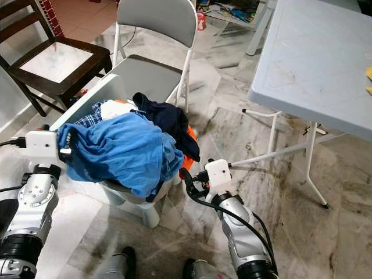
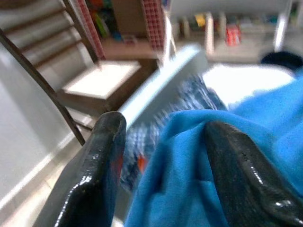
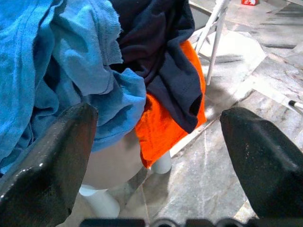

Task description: Hang hanger

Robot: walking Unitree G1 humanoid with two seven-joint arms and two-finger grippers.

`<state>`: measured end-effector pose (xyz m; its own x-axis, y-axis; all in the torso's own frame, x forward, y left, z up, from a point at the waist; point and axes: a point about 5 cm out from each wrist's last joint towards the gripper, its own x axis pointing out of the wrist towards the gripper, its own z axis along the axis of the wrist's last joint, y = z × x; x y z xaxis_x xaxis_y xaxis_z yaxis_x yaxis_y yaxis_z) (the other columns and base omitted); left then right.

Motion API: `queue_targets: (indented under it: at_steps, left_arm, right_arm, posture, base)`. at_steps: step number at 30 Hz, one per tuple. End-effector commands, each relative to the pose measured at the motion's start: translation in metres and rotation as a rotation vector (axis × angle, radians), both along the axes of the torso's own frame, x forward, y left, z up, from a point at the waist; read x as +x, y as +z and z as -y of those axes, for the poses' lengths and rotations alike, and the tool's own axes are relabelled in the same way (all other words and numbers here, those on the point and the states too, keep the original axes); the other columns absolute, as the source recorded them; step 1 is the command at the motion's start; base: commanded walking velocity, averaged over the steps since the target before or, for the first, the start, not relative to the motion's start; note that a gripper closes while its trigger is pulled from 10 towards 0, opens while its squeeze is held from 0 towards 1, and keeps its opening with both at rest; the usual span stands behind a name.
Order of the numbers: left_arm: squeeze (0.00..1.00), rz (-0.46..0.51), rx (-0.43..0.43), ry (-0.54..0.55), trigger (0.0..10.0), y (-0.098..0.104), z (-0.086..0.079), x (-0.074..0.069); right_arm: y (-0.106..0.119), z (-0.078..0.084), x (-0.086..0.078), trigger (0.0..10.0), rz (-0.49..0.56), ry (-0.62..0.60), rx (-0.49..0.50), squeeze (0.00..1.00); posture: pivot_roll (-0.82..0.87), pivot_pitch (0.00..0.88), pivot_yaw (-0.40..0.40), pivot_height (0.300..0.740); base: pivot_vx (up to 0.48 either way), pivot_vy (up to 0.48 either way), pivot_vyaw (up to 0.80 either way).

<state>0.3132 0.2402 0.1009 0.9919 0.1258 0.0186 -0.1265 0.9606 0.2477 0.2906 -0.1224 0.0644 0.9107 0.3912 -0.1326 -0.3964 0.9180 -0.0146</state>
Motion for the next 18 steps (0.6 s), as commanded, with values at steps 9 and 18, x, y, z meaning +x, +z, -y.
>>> queue_targets:
  at_steps: [9, 18]
  left_arm:
    - [1.0, -0.219, -0.005, 0.044, 10.0, -0.047, -0.004, -0.032]
    - [1.0, 0.179, 0.005, 0.022, 10.0, 0.017, -0.001, -0.012]
  right_arm:
    - [-0.001, 0.004, -0.001, 10.0, -0.007, -0.001, -0.016, 0.0]
    - [-0.001, 0.003, -0.001, 10.0, -0.006, 0.003, -0.015, 0.0]
  posture:
    - [0.06, 0.211, -0.065, 0.74]
    - [0.06, 0.213, -0.066, 0.74]
  base:
    - [0.0, 0.0, 0.0]
    - [0.0, 0.0, 0.0]
